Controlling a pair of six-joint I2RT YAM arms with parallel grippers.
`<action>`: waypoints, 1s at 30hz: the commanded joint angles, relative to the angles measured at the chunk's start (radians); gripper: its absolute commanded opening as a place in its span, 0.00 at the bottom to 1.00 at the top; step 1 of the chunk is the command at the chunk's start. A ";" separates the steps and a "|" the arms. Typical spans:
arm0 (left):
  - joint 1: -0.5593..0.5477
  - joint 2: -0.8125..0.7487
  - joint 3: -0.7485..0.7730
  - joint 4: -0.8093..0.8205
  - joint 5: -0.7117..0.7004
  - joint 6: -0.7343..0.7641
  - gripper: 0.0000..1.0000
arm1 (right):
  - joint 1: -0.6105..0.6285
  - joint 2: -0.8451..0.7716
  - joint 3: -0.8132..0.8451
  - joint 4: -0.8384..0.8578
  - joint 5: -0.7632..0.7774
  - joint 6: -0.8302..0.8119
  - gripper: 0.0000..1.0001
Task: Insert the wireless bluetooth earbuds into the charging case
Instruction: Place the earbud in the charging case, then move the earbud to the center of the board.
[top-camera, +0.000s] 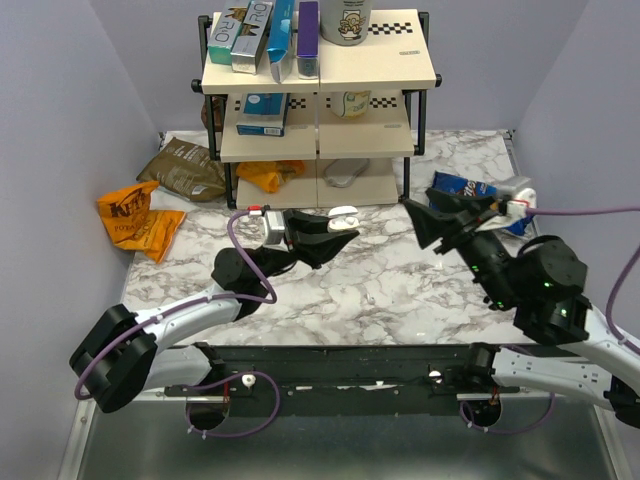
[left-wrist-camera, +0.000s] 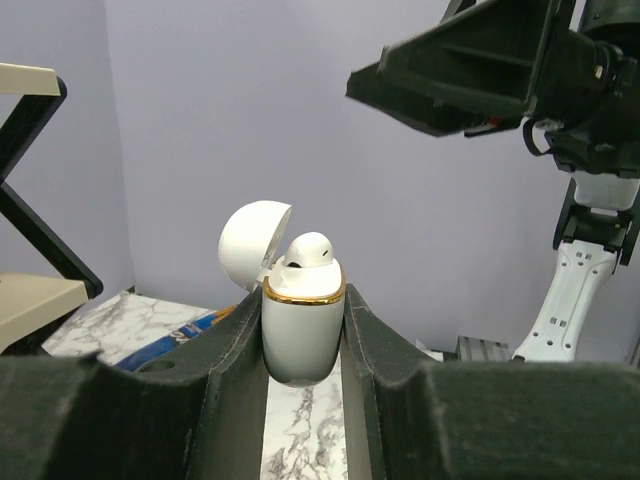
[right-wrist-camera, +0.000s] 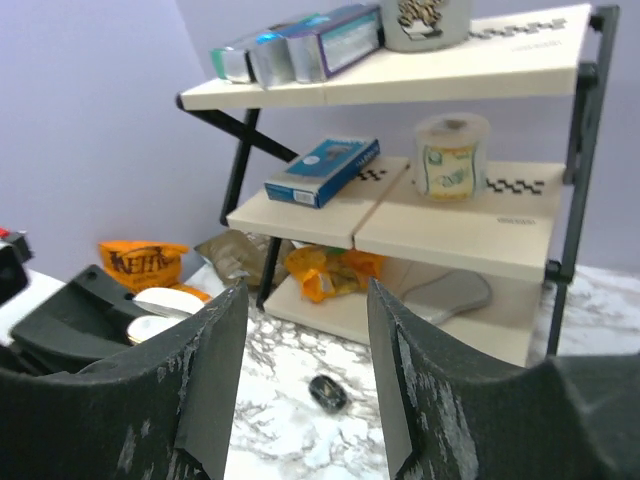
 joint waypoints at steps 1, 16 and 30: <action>0.008 -0.061 -0.039 0.366 -0.025 0.016 0.00 | 0.005 0.019 -0.081 -0.131 0.120 0.096 0.59; -0.006 -0.434 -0.240 0.041 -0.117 0.048 0.00 | -0.087 0.395 -0.241 -0.564 -0.216 0.642 0.60; -0.096 -0.569 -0.314 -0.100 -0.186 0.073 0.00 | -0.098 0.691 -0.269 -0.428 -0.241 0.627 0.42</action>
